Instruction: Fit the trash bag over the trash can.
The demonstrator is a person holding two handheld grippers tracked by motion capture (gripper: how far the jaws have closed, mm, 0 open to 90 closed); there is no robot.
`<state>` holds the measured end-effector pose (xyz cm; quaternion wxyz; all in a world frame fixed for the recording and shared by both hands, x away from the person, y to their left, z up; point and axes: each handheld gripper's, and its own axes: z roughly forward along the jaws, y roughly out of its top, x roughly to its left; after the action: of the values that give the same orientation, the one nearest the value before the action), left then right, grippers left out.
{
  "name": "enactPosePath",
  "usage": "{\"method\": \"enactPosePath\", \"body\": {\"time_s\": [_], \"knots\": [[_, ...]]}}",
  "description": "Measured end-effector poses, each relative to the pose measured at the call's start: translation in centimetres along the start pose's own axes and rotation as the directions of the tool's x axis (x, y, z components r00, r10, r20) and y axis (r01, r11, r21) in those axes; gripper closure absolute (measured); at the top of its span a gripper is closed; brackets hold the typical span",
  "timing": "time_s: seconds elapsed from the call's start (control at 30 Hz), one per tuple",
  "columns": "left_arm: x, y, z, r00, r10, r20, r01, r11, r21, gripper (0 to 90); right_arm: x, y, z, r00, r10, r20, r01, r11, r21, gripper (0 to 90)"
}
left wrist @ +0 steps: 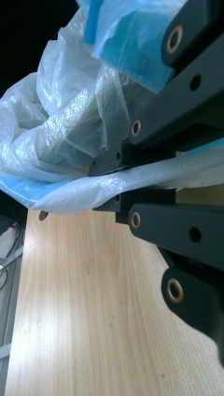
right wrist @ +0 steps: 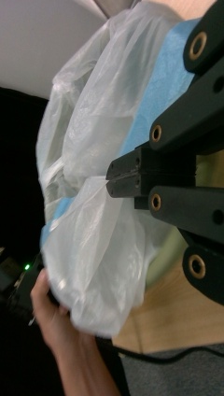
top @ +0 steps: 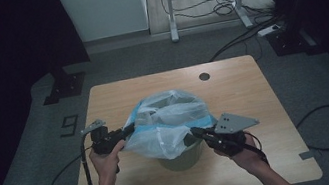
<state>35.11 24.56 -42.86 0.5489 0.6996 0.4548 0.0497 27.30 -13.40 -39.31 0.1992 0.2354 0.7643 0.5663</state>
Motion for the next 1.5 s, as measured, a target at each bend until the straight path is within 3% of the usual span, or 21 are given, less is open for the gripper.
{"method": "enactPosePath", "body": {"time_s": [0.27, 0.5, 0.63, 0.73, 0.97, 1.17, 1.23, 1.33, 1.5], "knots": [[-0.3, -0.5, -0.2, 0.9997, 0.012, 0.019, -0.012, 0.9997, 0.021, 85.3, 1.9, -2.5, -3.2, 0.9955, -0.003, -0.095, 0.0, 0.999, -0.038, 89.2], [-0.3, -0.9, 0.0, 0.9999, 0.015, 0.003, -0.015, 0.9988, 0.046, 86.6, 1.7, -5.4, -2.0, 0.9888, 0.038, -0.144, -0.03, 0.998, 0.055, 89.2], [0.3, -1.3, 0.0, 1.0, -0.002, 0.001, 0.002, 0.9983, 0.059, 86.7, 0.5, -7.6, -0.6, 0.9887, 0.083, -0.125, -0.066, 0.989, 0.133, 89.2], [0.4, -1.5, 0.1, 1.0, -0.009, 0.003, 0.009, 0.9976, 0.069, 86.5, -0.3, -8.6, 0.3, 0.988, 0.116, -0.101, -0.1, 0.983, 0.155, 89.2], [0.6, -1.8, 0.9, 0.9997, -0.021, -0.011, 0.022, 0.9937, 0.11, 86.6, -1.1, -9.3, 2.3, 0.9886, 0.132, -0.071, -0.116, 0.973, 0.197, 89.1], [1.2, -2.2, 1.5, 0.9986, -0.041, -0.032, 0.046, 0.9883, 0.146, 86.1, -1.6, -10.2, 3.1, 0.9862, 0.156, -0.056, -0.14, 0.967, 0.215, 89.0], [1.5, -2.6, 2.1, 0.9977, -0.055, -0.041, 0.061, 0.9828, 0.174, 85.9, -1.8, -10.6, 3.3, 0.9854, 0.161, -0.054, -0.146, 0.964, 0.221, 88.7], [1.5, -2.9, 2.7, 0.9974, -0.044, -0.056, 0.055, 0.9755, 0.213, 85.5, -1.8, -11.3, 3.3, 0.9837, 0.172, -0.052, -0.157, 0.963, 0.221, 86.6], [1.3, -3.0, 3.4, 0.998, -0.043, -0.047, 0.052, 0.9721, 0.228, 85.3, -2.0, -11.7, 3.1, 0.9822, 0.182, -0.047, -0.169, 0.964, 0.204, 85.1]]}}
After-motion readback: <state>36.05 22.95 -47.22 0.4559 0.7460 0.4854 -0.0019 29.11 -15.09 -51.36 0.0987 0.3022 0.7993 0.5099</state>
